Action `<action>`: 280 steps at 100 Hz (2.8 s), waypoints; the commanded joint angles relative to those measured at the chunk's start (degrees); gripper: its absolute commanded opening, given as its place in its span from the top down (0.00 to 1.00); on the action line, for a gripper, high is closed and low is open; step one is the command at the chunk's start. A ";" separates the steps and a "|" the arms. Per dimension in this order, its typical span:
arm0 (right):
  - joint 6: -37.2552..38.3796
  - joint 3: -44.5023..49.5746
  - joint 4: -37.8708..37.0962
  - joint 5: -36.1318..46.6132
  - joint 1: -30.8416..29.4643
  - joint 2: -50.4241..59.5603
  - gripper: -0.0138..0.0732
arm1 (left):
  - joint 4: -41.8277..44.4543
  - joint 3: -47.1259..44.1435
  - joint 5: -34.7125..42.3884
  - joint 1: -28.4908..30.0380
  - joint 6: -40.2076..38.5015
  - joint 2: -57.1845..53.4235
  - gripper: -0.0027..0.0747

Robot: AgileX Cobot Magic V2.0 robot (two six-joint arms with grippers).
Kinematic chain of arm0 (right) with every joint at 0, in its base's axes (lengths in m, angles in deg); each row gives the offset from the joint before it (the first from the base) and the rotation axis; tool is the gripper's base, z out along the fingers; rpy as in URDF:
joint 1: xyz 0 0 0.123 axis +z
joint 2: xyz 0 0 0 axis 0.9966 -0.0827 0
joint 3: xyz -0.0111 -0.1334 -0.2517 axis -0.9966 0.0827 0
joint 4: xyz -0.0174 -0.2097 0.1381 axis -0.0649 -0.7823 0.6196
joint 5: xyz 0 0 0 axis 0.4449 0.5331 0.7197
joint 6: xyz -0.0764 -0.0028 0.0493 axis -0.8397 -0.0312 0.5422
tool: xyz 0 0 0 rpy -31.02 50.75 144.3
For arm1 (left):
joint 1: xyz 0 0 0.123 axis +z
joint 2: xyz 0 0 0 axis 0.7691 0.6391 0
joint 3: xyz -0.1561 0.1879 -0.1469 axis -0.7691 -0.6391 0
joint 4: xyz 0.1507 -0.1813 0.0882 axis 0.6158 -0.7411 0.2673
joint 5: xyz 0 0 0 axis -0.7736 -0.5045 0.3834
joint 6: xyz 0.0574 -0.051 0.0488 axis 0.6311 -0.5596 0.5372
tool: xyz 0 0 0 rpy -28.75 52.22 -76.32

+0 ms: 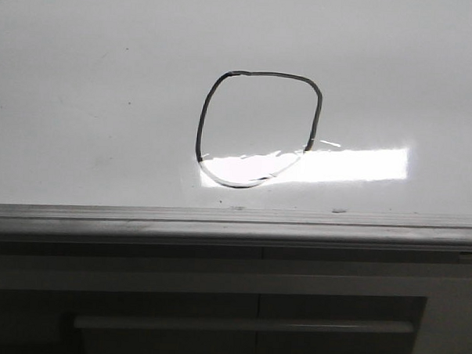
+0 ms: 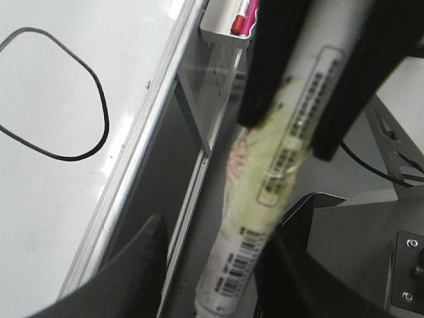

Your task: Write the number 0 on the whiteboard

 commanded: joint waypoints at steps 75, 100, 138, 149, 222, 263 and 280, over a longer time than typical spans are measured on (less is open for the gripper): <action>-0.61 -2.11 0.09 8.53 -0.18 1.03 0.28 | -0.78 2.01 8.59 -0.42 -0.42 -0.18 0.99; -0.61 -2.11 -0.88 14.70 -4.36 6.02 0.25 | -0.78 2.01 13.02 0.07 -3.18 -0.18 0.99; -0.61 1.06 -0.92 11.49 -19.15 15.53 0.25 | 4.14 1.52 20.44 1.56 -9.42 -0.18 0.99; -0.61 2.57 -0.92 11.20 -20.79 17.41 0.33 | 5.93 0.76 22.92 4.80 -13.41 -0.18 0.99; -0.61 10.89 -1.43 12.53 -20.82 19.21 0.92 | -8.02 -11.56 39.81 29.00 -19.94 5.99 0.99; 0.63 10.94 -1.43 13.09 -20.82 19.21 0.92 | -10.96 -11.56 47.44 29.34 -20.15 15.67 0.99; 0.67 10.94 -1.43 13.09 -20.82 19.21 0.92 | -15.81 -11.56 48.97 31.07 -20.15 18.28 0.99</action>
